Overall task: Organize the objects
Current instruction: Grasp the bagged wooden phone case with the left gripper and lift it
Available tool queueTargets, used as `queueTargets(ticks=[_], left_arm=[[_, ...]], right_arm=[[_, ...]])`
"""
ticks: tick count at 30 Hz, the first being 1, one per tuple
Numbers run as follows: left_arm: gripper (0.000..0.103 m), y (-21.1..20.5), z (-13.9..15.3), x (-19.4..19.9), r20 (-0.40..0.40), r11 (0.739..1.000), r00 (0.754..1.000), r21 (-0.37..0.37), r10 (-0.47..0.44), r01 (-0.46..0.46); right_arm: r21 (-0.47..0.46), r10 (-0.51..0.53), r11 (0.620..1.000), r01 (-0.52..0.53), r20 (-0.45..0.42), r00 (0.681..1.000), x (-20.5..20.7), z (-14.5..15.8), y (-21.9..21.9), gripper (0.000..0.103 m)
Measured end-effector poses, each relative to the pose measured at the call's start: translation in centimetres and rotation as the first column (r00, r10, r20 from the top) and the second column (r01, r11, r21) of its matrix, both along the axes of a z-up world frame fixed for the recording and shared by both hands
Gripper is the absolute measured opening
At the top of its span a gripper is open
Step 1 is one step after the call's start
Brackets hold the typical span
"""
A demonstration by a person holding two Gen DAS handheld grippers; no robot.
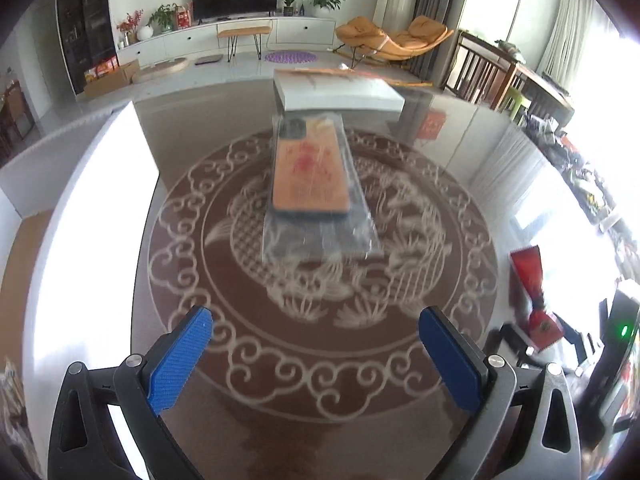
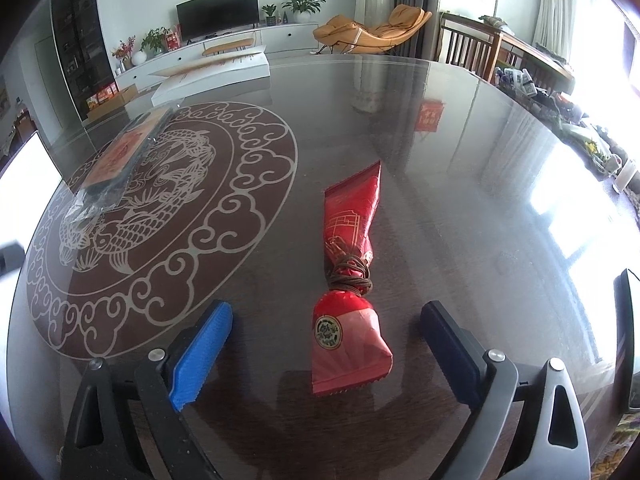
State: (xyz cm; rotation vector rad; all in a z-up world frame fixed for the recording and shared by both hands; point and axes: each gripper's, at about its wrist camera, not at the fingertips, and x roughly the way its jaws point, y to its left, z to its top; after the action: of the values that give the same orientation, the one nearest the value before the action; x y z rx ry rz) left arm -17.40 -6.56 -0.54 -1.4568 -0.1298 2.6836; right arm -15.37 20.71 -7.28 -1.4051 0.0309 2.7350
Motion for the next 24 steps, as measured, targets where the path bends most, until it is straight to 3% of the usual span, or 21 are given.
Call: queueTargets(ticks=[3,8,11,17,19,24], left_arm=[[0.103,0.2,0.6,-4.7,-0.004,0.999,1.0,0.039,-0.031,0.031],[0.103,0.9,-2.1,-11.5,0.022,0.994,0.994,0.022,-0.11,0.11],[0.103,0.8,-3.6,-14.6,0.041,0.996,0.995,-0.005,-0.089,0.089],[0.103,1.3,-5.5,-18.1,0.07,0.997,0.995,-0.016,-0.077,0.078],[0.103,1.9,-6.5,-18.7,0.102,0.995,0.991,-0.04,-0.089,0.094],[0.103,2.4,-7.2,-18.9,0.071,0.987,0.993,-0.116,-0.1,0.107]], right_arm=[[0.0,0.002,1.0,-0.002,0.001,1.0,0.0,0.0,0.0,0.097],[-0.001,0.003,1.0,-0.003,0.001,1.0,0.0,0.0,0.0,0.097],[0.0,0.003,1.0,-0.003,0.001,1.0,0.0,0.0,0.0,0.097],[0.0,0.008,1.0,-0.008,0.005,1.0,-0.1,0.0,-0.1,0.099],[0.0,0.008,1.0,-0.008,0.005,1.0,-0.1,0.0,-0.1,0.099],[-0.001,0.01,1.0,-0.01,0.005,1.0,-0.1,0.0,-0.3,0.1]])
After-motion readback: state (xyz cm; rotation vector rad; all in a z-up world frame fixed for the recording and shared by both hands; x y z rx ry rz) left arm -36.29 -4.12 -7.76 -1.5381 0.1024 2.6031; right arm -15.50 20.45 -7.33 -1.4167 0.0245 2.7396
